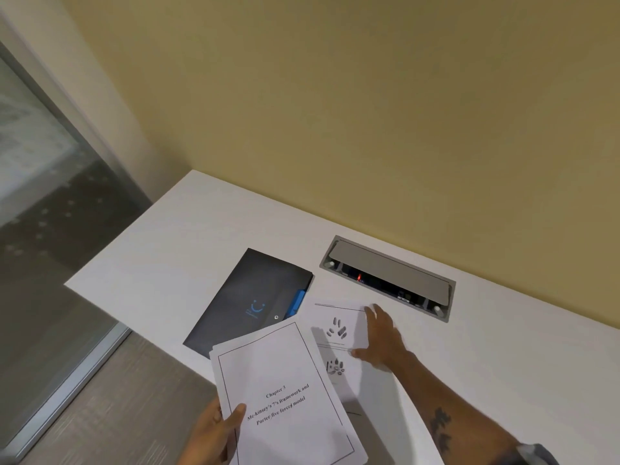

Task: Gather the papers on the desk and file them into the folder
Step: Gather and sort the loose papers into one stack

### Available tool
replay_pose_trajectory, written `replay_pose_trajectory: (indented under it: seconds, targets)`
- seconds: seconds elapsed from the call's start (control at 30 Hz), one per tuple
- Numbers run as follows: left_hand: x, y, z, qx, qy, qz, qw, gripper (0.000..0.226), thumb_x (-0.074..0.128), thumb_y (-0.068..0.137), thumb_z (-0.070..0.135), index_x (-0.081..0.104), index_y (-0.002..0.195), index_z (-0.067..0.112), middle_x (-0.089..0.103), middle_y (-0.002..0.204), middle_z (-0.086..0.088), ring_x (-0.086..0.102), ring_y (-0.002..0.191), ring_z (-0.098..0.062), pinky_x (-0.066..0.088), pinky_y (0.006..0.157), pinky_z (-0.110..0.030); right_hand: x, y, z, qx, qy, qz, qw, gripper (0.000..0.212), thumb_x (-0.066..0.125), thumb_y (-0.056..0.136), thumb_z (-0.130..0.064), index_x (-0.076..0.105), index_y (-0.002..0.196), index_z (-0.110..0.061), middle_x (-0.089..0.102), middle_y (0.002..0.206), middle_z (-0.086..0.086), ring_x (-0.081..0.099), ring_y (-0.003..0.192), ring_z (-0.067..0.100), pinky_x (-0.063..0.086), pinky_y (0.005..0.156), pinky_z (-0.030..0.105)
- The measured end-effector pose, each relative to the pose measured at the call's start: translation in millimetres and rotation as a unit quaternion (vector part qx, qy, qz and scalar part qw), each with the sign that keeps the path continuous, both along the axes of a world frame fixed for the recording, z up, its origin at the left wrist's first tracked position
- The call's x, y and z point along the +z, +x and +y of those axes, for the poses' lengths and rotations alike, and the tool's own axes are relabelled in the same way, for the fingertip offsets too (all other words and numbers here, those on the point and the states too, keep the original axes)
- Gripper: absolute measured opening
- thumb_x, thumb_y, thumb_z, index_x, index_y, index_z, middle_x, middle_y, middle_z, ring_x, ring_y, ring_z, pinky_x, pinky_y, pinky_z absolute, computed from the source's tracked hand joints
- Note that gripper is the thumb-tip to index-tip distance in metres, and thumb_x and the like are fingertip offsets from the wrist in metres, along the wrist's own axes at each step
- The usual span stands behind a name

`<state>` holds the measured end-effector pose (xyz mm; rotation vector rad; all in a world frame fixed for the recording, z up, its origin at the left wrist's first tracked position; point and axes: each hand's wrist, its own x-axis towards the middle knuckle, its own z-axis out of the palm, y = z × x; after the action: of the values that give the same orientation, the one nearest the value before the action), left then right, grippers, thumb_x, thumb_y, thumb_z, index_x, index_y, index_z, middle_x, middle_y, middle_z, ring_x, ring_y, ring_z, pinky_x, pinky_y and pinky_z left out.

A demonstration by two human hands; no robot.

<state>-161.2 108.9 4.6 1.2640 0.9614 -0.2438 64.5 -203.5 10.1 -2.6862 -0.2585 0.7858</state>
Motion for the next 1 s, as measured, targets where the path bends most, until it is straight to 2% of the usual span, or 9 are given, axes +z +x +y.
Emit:
replay_pose_trajectory:
  seconds: [0.2,0.4,0.53,0.63,0.7,0.77,0.87,0.93,1.0]
  targets:
    - [5.1,-6.2,0.8,0.027,-0.018,-0.012,0.999,0.049,0.06,0.098,-0.006,0.054,0.145,0.007,0.073,0.131,-0.019,0.066,0.124,-0.043,0.043,0.114,-0.064,-14.9,7.9,2.5,0.048,-0.08,0.026,0.995,0.14,0.081,0.079,-0.062,-0.015,0.166,-0.01,-0.018,0.176,0.008,-0.01,0.163,0.037,0.013,0.128,0.067]
    - [10.1,-6.6,1.3,0.043,-0.04,-0.004,0.998,0.043,0.06,0.098,-0.004,0.058,0.14,0.007,0.075,0.126,-0.021,0.07,0.117,-0.045,0.047,0.11,-0.064,-20.9,-1.5,5.2,0.055,-0.085,-0.016,0.995,0.131,0.08,0.078,-0.064,-0.002,0.167,-0.011,0.003,0.177,0.003,0.004,0.164,0.033,0.015,0.128,0.064]
    - [16.0,1.9,1.0,0.035,-0.034,-0.006,0.999,0.043,0.061,0.099,-0.002,0.058,0.141,0.008,0.077,0.123,-0.018,0.071,0.116,-0.043,0.047,0.11,-0.063,-19.2,-14.6,7.6,0.03,-0.056,-0.033,0.997,0.114,0.063,0.083,-0.075,0.011,0.166,-0.017,0.034,0.166,0.003,0.027,0.156,0.029,0.021,0.127,0.051]
    - [19.6,8.9,-1.6,0.032,-0.036,-0.012,0.999,0.043,0.06,0.099,-0.003,0.058,0.141,0.007,0.075,0.126,-0.02,0.069,0.119,-0.044,0.045,0.112,-0.065,-19.0,-28.1,10.6,-0.046,-0.013,-0.03,0.998,0.101,0.086,0.082,-0.034,0.025,0.162,-0.019,0.056,0.146,0.003,0.047,0.138,0.027,0.036,0.116,0.044]
    - [19.8,11.8,-2.6,0.04,-0.045,-0.016,0.998,0.041,0.059,0.099,-0.005,0.058,0.139,0.004,0.074,0.125,-0.023,0.068,0.119,-0.045,0.044,0.112,-0.066,-22.7,-36.7,10.6,-0.106,0.025,-0.025,0.994,0.085,0.082,0.085,-0.017,0.035,0.156,-0.018,0.063,0.137,0.005,0.059,0.128,0.029,0.046,0.105,0.04]
    - [21.6,15.7,-3.1,0.038,-0.052,-0.022,0.998,0.04,0.057,0.1,-0.006,0.058,0.139,0.002,0.074,0.126,-0.026,0.068,0.12,-0.046,0.043,0.112,-0.067,-23.6,-42.9,7.0,-0.191,0.082,-0.01,0.978,0.062,0.076,0.091,-0.01,0.048,0.146,-0.016,0.069,0.13,0.006,0.068,0.117,0.03,0.053,0.089,0.034]
    - [23.6,21.9,-4.0,0.032,-0.053,-0.027,0.998,0.04,0.055,0.1,-0.007,0.057,0.139,0.0,0.071,0.128,-0.028,0.066,0.122,-0.047,0.042,0.113,-0.067,-25.8,-47.2,-4.1,-0.262,0.113,-0.026,0.958,0.021,0.071,0.097,-0.011,0.067,0.117,-0.006,0.072,0.114,0.01,0.07,0.104,0.031,0.056,0.081,0.036]
    - [24.7,25.2,-5.0,0.027,-0.054,-0.029,0.998,0.039,0.054,0.1,-0.008,0.059,0.138,-0.001,0.073,0.126,-0.028,0.067,0.12,-0.047,0.043,0.113,-0.067,-26.7,-50.8,-13.2,-0.287,0.134,-0.043,0.947,0.014,0.07,0.099,-0.012,0.071,0.107,0.0,0.07,0.108,0.011,0.069,0.102,0.033,0.056,0.084,0.037]
    - [26.9,28.6,-6.3,0.02,-0.052,-0.027,0.998,0.037,0.054,0.1,-0.008,0.06,0.137,-0.001,0.074,0.123,-0.027,0.068,0.118,-0.046,0.044,0.112,-0.066,-26.3,-54.3,-24.1,-0.319,0.18,-0.049,0.929,0.01,0.069,0.1,-0.008,0.07,0.099,0.002,0.071,0.1,0.015,0.067,0.096,0.035,0.05,0.079,0.034]
